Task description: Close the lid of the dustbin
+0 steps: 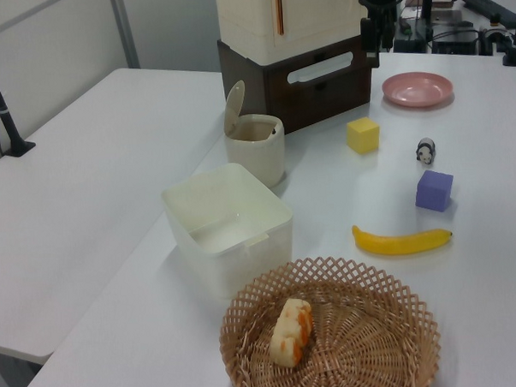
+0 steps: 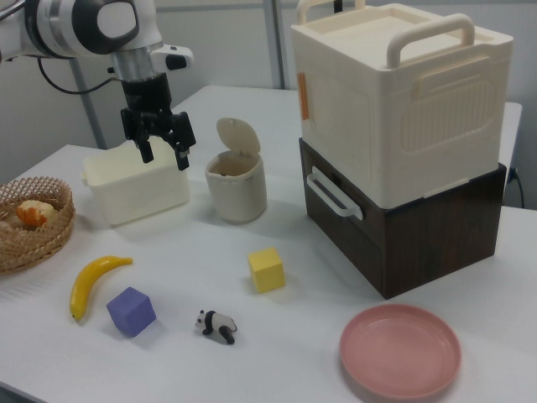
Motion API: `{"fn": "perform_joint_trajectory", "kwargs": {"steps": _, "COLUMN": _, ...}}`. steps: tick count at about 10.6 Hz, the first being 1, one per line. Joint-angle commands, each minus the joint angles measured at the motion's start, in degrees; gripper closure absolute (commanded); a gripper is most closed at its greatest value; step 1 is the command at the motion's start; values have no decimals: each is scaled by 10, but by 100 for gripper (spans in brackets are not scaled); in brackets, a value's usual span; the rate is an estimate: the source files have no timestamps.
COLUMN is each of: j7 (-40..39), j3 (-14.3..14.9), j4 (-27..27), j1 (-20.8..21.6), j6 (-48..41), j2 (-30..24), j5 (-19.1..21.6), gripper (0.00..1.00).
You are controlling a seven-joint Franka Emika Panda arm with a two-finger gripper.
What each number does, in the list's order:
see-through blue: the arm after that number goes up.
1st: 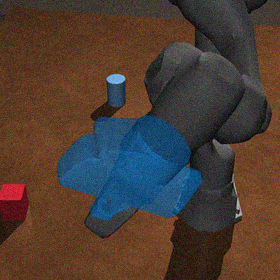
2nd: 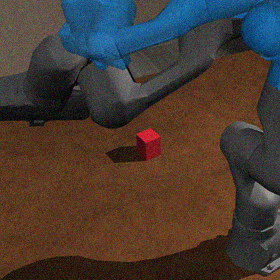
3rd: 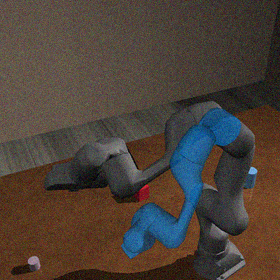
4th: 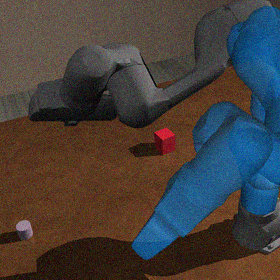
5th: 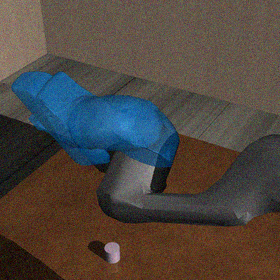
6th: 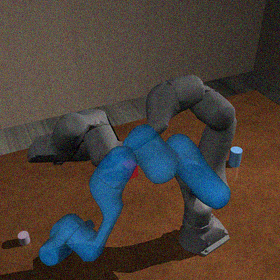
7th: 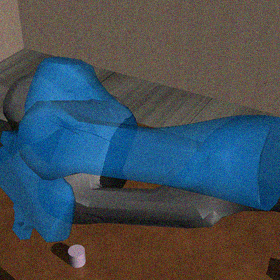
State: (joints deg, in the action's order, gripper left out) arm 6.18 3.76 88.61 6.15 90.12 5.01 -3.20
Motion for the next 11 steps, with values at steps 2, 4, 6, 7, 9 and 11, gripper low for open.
{"fn": "perform_joint_trajectory", "kwargs": {"steps": 2, "j7": -27, "j3": 3, "j4": 3, "j1": 4, "j6": -26, "j2": -10, "j5": 4, "gripper": 0}}
{"fn": "perform_joint_trajectory", "kwargs": {"steps": 4, "j7": -27, "j3": 3, "j4": 3, "j1": 5, "j6": -26, "j2": -10, "j5": 4, "gripper": 0}}
{"fn": "perform_joint_trajectory", "kwargs": {"steps": 6, "j7": -27, "j3": -1, "j4": 4, "j1": 11, "j6": -41, "j2": -17, "j5": 6, "gripper": 0}}
{"fn": "perform_joint_trajectory", "kwargs": {"steps": 7, "j7": -27, "j3": -4, "j4": 6, "j1": 13, "j6": -54, "j2": -19, "j5": 7, "gripper": 0}}
{"fn": "perform_joint_trajectory", "kwargs": {"steps": 9, "j7": -27, "j3": -4, "j4": 7, "j1": 22, "j6": -64, "j2": -23, "j5": 7, "gripper": 0}}
{"fn": "perform_joint_trajectory", "kwargs": {"steps": 11, "j7": -28, "j3": -3, "j4": 6, "j1": 18, "j6": -64, "j2": -23, "j5": 7, "gripper": 0}}
